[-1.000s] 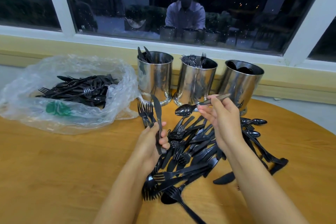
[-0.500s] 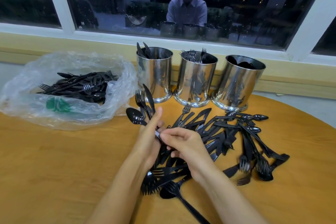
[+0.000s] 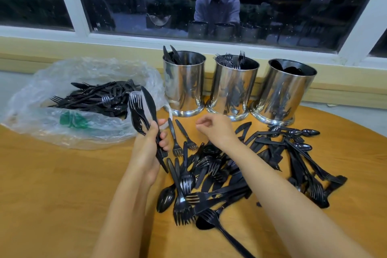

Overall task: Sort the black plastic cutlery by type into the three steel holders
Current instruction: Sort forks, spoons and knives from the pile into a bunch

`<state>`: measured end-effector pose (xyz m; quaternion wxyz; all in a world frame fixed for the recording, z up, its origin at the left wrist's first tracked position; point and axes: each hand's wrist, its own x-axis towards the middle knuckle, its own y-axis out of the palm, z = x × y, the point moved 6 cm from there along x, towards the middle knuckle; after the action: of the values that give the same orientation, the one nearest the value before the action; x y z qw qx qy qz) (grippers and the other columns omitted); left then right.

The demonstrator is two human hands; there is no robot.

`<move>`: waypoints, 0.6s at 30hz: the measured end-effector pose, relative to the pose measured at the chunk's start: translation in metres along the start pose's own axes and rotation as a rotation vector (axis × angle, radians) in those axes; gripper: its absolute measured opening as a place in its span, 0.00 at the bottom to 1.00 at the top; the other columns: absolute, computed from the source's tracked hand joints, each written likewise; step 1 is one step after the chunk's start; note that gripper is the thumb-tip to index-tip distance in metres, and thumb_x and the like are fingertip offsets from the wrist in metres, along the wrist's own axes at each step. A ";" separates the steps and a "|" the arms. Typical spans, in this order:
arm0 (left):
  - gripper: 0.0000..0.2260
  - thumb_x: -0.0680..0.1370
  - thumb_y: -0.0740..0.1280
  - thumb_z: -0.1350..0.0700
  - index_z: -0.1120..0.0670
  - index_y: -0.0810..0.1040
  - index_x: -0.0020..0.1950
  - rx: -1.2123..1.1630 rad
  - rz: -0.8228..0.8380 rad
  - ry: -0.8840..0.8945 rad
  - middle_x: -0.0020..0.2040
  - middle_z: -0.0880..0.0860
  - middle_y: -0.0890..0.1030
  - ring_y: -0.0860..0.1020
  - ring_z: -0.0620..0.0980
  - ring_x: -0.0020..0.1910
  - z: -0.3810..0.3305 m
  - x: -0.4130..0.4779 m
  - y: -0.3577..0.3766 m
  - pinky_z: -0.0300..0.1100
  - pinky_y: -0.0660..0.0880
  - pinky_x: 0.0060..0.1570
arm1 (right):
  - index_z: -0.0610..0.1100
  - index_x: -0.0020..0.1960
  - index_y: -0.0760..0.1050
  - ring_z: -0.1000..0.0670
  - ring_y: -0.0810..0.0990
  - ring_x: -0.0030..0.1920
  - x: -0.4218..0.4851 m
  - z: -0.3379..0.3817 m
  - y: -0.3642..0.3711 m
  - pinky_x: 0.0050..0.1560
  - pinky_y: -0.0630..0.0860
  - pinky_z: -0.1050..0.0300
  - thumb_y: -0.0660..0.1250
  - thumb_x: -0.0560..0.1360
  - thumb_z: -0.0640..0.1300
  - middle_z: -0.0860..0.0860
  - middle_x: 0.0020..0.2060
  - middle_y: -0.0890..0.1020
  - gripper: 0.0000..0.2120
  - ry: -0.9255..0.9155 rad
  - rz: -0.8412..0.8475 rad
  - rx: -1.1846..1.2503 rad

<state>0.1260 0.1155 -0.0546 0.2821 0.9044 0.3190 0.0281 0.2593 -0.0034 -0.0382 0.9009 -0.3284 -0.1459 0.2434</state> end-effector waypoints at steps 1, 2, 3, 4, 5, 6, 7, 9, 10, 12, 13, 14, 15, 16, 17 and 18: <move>0.12 0.85 0.54 0.53 0.59 0.73 0.58 0.006 -0.004 0.006 0.31 0.49 0.67 0.65 0.42 0.25 0.000 0.000 -0.001 0.34 0.65 0.25 | 0.43 0.51 0.81 0.52 0.79 0.46 0.010 0.004 0.012 0.52 0.76 0.58 0.68 0.77 0.41 0.49 0.45 0.82 0.04 -0.005 0.023 -0.046; 0.12 0.85 0.54 0.54 0.59 0.73 0.58 0.012 -0.010 0.016 0.31 0.49 0.67 0.64 0.42 0.25 0.000 0.000 -0.001 0.34 0.65 0.25 | 0.44 0.50 0.80 0.50 0.80 0.48 0.019 0.008 0.024 0.53 0.77 0.54 0.68 0.77 0.41 0.48 0.46 0.82 0.04 -0.005 0.047 -0.092; 0.12 0.86 0.54 0.54 0.59 0.73 0.58 0.021 -0.017 0.023 0.30 0.48 0.67 0.64 0.42 0.25 0.000 0.000 -0.001 0.34 0.65 0.25 | 0.44 0.50 0.79 0.48 0.80 0.48 0.024 0.011 0.034 0.53 0.78 0.51 0.69 0.76 0.41 0.48 0.46 0.82 0.03 -0.007 0.069 -0.146; 0.12 0.85 0.54 0.54 0.59 0.73 0.58 0.027 -0.026 0.024 0.30 0.48 0.67 0.64 0.42 0.25 0.000 0.000 -0.002 0.34 0.65 0.25 | 0.43 0.51 0.79 0.46 0.80 0.49 0.028 0.014 0.043 0.52 0.79 0.49 0.69 0.76 0.41 0.47 0.47 0.82 0.04 -0.011 0.083 -0.217; 0.12 0.85 0.54 0.54 0.59 0.73 0.58 0.028 -0.037 0.019 0.30 0.48 0.67 0.64 0.42 0.24 0.000 -0.001 -0.002 0.34 0.65 0.24 | 0.41 0.52 0.78 0.45 0.80 0.49 0.031 0.016 0.050 0.51 0.79 0.50 0.70 0.76 0.41 0.46 0.48 0.81 0.06 -0.015 0.088 -0.295; 0.12 0.85 0.54 0.54 0.59 0.73 0.57 0.027 -0.045 0.015 0.30 0.49 0.67 0.64 0.42 0.24 0.001 -0.001 -0.001 0.34 0.64 0.24 | 0.40 0.55 0.77 0.44 0.80 0.49 0.033 0.018 0.054 0.48 0.78 0.51 0.69 0.76 0.39 0.45 0.49 0.81 0.08 -0.014 0.082 -0.362; 0.11 0.85 0.54 0.54 0.58 0.74 0.56 0.026 -0.049 0.012 0.30 0.49 0.67 0.64 0.42 0.24 0.001 -0.002 -0.001 0.34 0.64 0.24 | 0.40 0.57 0.76 0.43 0.80 0.50 0.034 0.018 0.056 0.47 0.77 0.51 0.67 0.76 0.37 0.45 0.50 0.80 0.09 -0.007 0.071 -0.398; 0.11 0.85 0.54 0.55 0.58 0.74 0.54 0.024 -0.050 0.013 0.30 0.49 0.67 0.64 0.42 0.24 0.001 -0.002 0.000 0.34 0.64 0.24 | 0.40 0.57 0.74 0.43 0.79 0.50 0.039 0.016 0.060 0.47 0.76 0.52 0.65 0.76 0.35 0.45 0.51 0.79 0.10 0.027 0.089 -0.399; 0.11 0.85 0.54 0.55 0.58 0.74 0.54 0.022 -0.048 0.013 0.30 0.49 0.67 0.64 0.42 0.24 0.001 -0.002 -0.001 0.34 0.64 0.24 | 0.40 0.57 0.75 0.44 0.79 0.50 0.041 0.016 0.062 0.48 0.77 0.52 0.65 0.76 0.34 0.45 0.51 0.78 0.10 0.041 0.120 -0.383; 0.11 0.85 0.54 0.54 0.58 0.74 0.55 0.017 -0.044 0.005 0.30 0.49 0.67 0.64 0.42 0.25 0.002 -0.001 -0.001 0.34 0.64 0.25 | 0.39 0.54 0.77 0.44 0.79 0.50 0.047 0.019 0.056 0.52 0.77 0.50 0.64 0.76 0.35 0.44 0.50 0.80 0.08 0.042 0.140 -0.320; 0.12 0.85 0.54 0.54 0.58 0.74 0.55 0.013 -0.042 -0.003 0.30 0.49 0.67 0.64 0.42 0.25 0.003 -0.001 -0.001 0.34 0.64 0.25 | 0.39 0.53 0.78 0.44 0.79 0.50 0.050 0.023 0.047 0.52 0.77 0.50 0.64 0.77 0.36 0.44 0.49 0.80 0.07 0.023 0.109 -0.268; 0.12 0.85 0.54 0.54 0.58 0.74 0.55 0.008 -0.040 -0.011 0.29 0.48 0.67 0.64 0.42 0.25 0.003 -0.001 -0.001 0.34 0.64 0.25 | 0.40 0.51 0.78 0.45 0.79 0.49 0.051 0.029 0.033 0.50 0.76 0.52 0.64 0.77 0.37 0.45 0.47 0.80 0.05 -0.002 0.053 -0.207; 0.12 0.85 0.54 0.54 0.59 0.74 0.56 0.001 -0.035 -0.018 0.29 0.48 0.68 0.64 0.42 0.25 0.004 -0.001 0.000 0.34 0.64 0.26 | 0.42 0.49 0.76 0.47 0.79 0.46 0.048 0.034 0.016 0.47 0.76 0.54 0.64 0.78 0.38 0.46 0.45 0.80 0.03 -0.017 -0.003 -0.119; 0.12 0.85 0.54 0.54 0.59 0.74 0.56 -0.007 -0.030 -0.025 0.29 0.48 0.68 0.64 0.42 0.25 0.005 -0.001 0.000 0.34 0.64 0.26 | 0.43 0.46 0.73 0.48 0.80 0.41 0.043 0.038 -0.001 0.43 0.76 0.55 0.64 0.78 0.37 0.46 0.43 0.79 0.03 -0.021 -0.053 0.013; 0.11 0.85 0.54 0.54 0.59 0.73 0.56 -0.018 -0.025 -0.033 0.29 0.48 0.68 0.64 0.43 0.25 0.005 -0.002 0.001 0.34 0.64 0.26 | 0.44 0.44 0.71 0.49 0.81 0.38 0.034 0.040 -0.019 0.39 0.78 0.57 0.64 0.78 0.36 0.46 0.40 0.79 0.06 -0.011 -0.091 0.188; 0.11 0.85 0.55 0.54 0.59 0.73 0.57 -0.030 -0.022 -0.041 0.30 0.48 0.68 0.64 0.42 0.25 0.006 -0.002 0.002 0.34 0.64 0.25 | 0.43 0.44 0.71 0.49 0.82 0.35 0.023 0.040 -0.033 0.37 0.79 0.60 0.65 0.78 0.34 0.45 0.39 0.79 0.07 0.005 -0.108 0.387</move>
<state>0.1272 0.1101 -0.0587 0.3023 0.8969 0.3226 0.0110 0.2728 0.0074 0.0158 0.9593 -0.1414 -0.1114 0.2175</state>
